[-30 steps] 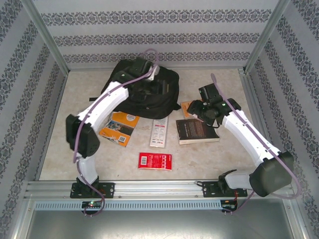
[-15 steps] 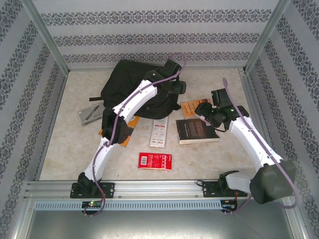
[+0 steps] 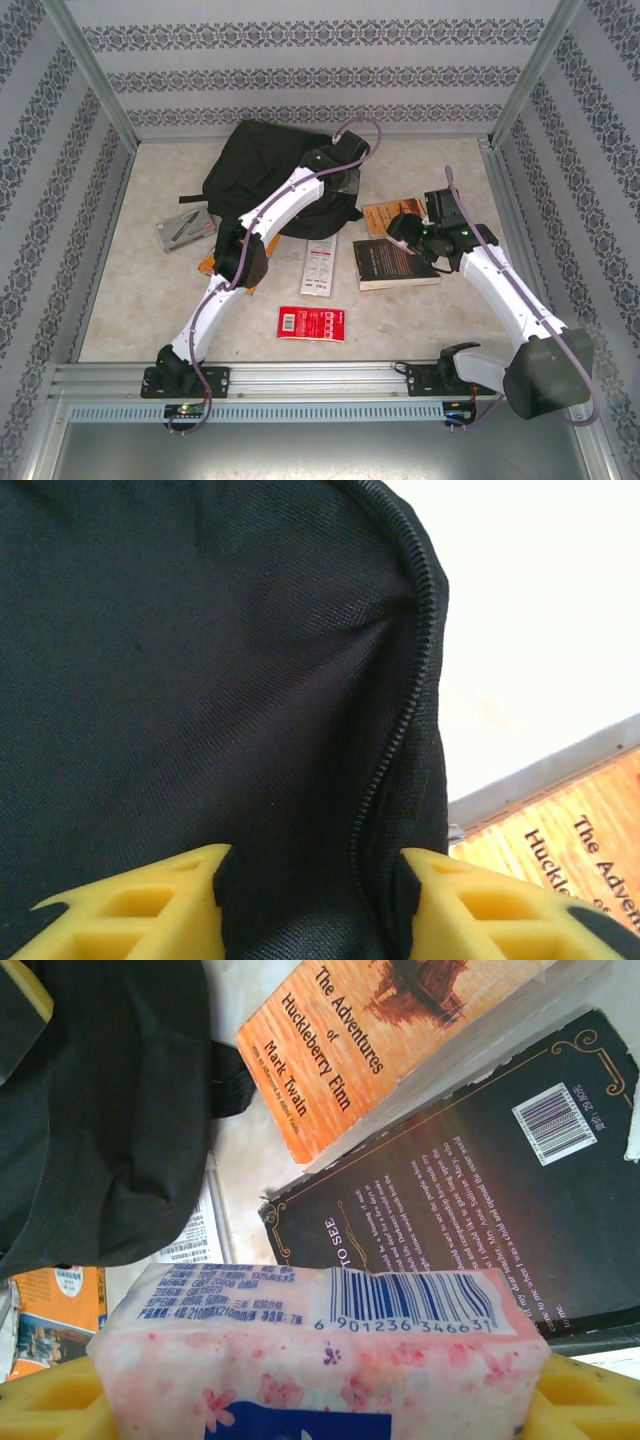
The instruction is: Pack the student bag
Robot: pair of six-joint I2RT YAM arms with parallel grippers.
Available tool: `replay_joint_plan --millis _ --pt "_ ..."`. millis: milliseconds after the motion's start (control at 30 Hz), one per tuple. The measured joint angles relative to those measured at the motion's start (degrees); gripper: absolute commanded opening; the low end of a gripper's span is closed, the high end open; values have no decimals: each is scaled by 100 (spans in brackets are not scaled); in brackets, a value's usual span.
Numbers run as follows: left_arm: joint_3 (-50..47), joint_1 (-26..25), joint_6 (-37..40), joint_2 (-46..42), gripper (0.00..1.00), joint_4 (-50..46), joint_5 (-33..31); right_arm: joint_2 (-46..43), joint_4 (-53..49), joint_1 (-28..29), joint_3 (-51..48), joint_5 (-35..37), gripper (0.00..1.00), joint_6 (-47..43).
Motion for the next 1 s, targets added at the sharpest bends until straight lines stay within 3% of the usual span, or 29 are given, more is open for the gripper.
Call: replay_joint_plan --millis 100,200,400,600,933,967,1000 --pt "15 2 46 0 11 7 -66 -85 57 4 -68 -26 60 0" --pt "17 11 39 -2 0 4 -37 -155 81 33 -105 -22 59 0" --pt "15 63 22 -236 0 0 271 -225 127 273 -136 33 58 2" --pt "-39 210 39 -1040 0 -83 654 -234 118 389 7 33 57 2" --pt "-382 586 240 -2559 0 -140 1025 214 319 920 1491 -118 58 -7" --pt "-433 586 271 -2636 4 -133 1071 343 326 968 1720 -120 58 -13" --pt "-518 586 299 -2702 19 -136 1128 446 343 990 1912 -114 58 -15"
